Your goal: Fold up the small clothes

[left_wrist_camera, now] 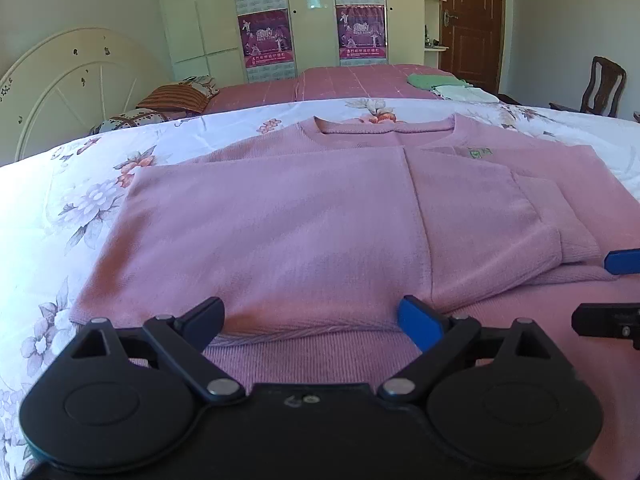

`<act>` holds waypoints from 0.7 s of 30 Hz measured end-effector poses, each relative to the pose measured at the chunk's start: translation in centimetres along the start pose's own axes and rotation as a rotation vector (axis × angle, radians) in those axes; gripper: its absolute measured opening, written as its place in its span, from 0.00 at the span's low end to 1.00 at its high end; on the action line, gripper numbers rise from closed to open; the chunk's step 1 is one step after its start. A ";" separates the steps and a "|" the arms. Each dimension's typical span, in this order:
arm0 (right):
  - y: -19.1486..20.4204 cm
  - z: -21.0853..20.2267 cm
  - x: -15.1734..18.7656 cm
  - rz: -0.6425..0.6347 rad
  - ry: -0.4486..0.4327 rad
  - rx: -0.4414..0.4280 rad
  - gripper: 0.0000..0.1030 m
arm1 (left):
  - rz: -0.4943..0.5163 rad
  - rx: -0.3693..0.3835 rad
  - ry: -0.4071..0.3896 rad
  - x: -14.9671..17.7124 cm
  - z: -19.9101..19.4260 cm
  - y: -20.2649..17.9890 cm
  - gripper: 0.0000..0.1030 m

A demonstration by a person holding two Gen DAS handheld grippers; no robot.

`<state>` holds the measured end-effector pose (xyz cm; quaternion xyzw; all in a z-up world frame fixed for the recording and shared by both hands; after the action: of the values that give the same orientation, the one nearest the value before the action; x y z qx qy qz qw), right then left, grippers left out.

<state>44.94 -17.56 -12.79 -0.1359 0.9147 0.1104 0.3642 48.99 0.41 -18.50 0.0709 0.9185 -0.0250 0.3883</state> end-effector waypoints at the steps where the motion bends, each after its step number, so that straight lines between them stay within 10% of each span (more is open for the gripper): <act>1: 0.5 -0.5 0.4 -0.029 -0.005 -0.011 0.82 | 0.015 -0.003 0.014 0.3 -0.2 -0.1 0.92; 21: -0.2 -15.7 14.3 0.141 0.060 0.149 0.82 | -0.006 0.011 0.013 15.8 -16.9 6.9 0.93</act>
<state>25.08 -24.88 -11.59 -0.0468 0.9381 0.0634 0.3372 27.15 10.70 -17.92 0.0706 0.9210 -0.0307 0.3818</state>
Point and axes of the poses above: each gripper's, at about its wrist camera, not at the fingertips, and z roughly the way its jaws point, y to its left, x to its underside, the point moved 6 cm from there along z, roughly the way its jaws point, and after that the axes turned 9 degrees about x, right-handed, at the moved point
